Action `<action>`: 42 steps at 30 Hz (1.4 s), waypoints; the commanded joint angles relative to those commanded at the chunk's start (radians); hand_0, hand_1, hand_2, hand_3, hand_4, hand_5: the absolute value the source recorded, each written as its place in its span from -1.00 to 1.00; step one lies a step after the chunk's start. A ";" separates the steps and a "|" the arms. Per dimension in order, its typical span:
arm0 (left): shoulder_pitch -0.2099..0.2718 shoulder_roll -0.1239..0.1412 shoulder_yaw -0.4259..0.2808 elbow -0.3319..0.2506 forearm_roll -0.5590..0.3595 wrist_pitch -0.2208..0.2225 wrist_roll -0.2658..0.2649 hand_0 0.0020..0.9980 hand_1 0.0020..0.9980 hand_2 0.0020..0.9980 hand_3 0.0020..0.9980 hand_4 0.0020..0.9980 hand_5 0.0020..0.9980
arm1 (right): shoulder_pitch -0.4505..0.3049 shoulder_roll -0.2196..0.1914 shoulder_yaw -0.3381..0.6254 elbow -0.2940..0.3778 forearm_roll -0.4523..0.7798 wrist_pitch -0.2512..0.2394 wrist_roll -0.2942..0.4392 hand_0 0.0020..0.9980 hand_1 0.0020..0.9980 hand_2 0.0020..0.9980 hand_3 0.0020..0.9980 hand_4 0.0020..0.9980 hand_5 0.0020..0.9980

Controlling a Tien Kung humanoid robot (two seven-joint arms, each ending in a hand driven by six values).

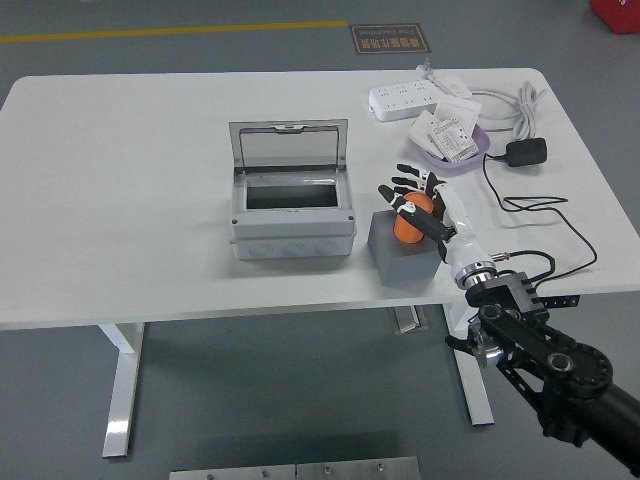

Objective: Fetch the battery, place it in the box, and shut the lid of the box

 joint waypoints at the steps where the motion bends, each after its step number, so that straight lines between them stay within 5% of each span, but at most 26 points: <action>1: 0.000 0.000 0.001 0.000 0.000 0.000 0.000 0.25 0.55 0.30 0.38 0.25 -0.65 | 0.000 0.001 -0.002 -0.002 0.000 0.000 0.000 0.60 0.48 0.48 0.59 0.84 -0.32; 11: -0.003 0.000 0.020 0.000 -0.008 -0.001 -0.002 0.25 0.55 0.30 0.38 0.25 -0.65 | 0.005 0.002 -0.020 -0.029 0.050 0.002 0.032 0.55 0.44 0.42 0.55 0.66 -0.53; 34: -0.007 0.002 0.032 0.000 -0.010 -0.003 -0.005 0.25 0.55 0.30 0.38 0.26 -0.65 | 0.003 0.006 -0.049 -0.028 0.071 -0.034 0.047 0.51 0.38 0.37 0.44 0.64 -0.52; 35: -0.007 0.002 0.032 0.000 -0.010 -0.003 -0.005 0.25 0.55 0.30 0.39 0.26 -0.65 | 0.003 0.006 -0.048 -0.028 0.071 -0.035 0.047 0.49 0.36 0.35 0.40 0.43 -0.66; 40: -0.006 0.003 0.025 0.000 -0.006 -0.002 -0.005 0.25 0.55 0.30 0.39 0.26 -0.65 | 0.002 0.006 -0.043 -0.030 0.072 -0.042 0.046 0.49 0.36 0.35 0.40 0.43 -0.66; 42: -0.006 0.003 0.022 0.000 -0.005 -0.002 -0.006 0.25 0.55 0.30 0.38 0.26 -0.66 | 0.001 0.006 -0.041 -0.031 0.072 -0.045 0.046 0.48 0.36 0.33 0.37 0.24 -0.75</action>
